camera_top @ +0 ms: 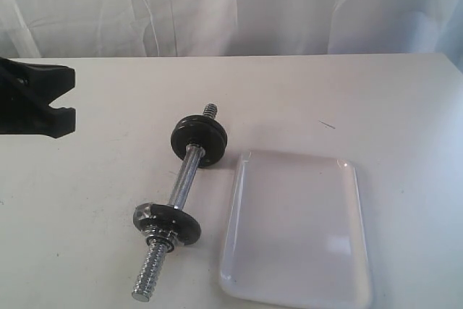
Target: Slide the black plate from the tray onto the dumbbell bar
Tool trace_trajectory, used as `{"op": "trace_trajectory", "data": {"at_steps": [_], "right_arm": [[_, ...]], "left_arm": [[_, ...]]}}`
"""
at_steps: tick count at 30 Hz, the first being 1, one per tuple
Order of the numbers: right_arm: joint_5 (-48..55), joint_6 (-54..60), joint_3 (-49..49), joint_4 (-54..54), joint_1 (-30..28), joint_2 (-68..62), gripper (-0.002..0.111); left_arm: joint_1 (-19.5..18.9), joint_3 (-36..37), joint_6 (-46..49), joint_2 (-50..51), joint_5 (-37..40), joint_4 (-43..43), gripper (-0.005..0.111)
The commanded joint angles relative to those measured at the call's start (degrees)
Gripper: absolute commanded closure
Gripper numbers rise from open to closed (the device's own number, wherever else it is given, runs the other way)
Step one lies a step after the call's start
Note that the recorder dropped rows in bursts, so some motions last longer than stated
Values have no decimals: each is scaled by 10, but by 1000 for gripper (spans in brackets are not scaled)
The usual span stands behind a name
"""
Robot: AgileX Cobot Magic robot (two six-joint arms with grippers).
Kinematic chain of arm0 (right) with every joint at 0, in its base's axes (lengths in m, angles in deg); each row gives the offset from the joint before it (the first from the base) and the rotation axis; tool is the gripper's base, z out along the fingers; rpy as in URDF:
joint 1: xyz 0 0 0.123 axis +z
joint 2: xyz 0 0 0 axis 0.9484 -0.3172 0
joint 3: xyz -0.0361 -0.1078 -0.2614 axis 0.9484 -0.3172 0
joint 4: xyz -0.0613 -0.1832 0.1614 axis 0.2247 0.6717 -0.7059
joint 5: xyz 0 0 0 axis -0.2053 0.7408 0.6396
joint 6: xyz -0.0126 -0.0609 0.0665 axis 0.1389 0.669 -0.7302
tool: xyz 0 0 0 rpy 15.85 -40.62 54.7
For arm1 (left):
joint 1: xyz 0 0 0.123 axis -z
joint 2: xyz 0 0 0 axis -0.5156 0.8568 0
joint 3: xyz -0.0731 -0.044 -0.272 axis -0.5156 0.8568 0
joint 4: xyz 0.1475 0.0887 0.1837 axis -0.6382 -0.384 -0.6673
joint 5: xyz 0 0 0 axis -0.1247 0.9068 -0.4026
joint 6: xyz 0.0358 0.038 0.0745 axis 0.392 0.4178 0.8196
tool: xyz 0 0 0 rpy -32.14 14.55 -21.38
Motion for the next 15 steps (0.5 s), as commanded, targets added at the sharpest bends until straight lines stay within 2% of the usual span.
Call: {"op": "trace_trajectory", "data": {"at_steps": [1, 5, 7, 8, 9, 13, 14, 15], "right_arm": [[-9, -2, -3, 7, -4, 3, 108], [-9, -2, -3, 5, -4, 3, 108], [-9, -2, -3, 4, -4, 3, 108], [-9, -2, -3, 4, -4, 3, 108], [-9, -2, -3, 4, -4, 3, 108], [-9, -2, -3, 4, -4, 3, 108], [-9, -2, -3, 4, -4, 3, 108], [-9, -2, -3, 4, -4, 3, 108]], "left_arm": [[1, 3, 1, -5, 4, 6, 107], [2, 9, 1, -9, 0, 6, 107], [2, 25, 11, -26, -34, -5, 107], [2, 45, 20, -53, -83, -22, 107], [2, 54, 20, -68, -98, -22, 107], [2, 101, -13, -181, -87, -33, 107], [1, 109, -61, -202, -79, -94, 107], [-8, 120, -154, -216, -57, -195, 107]]}}
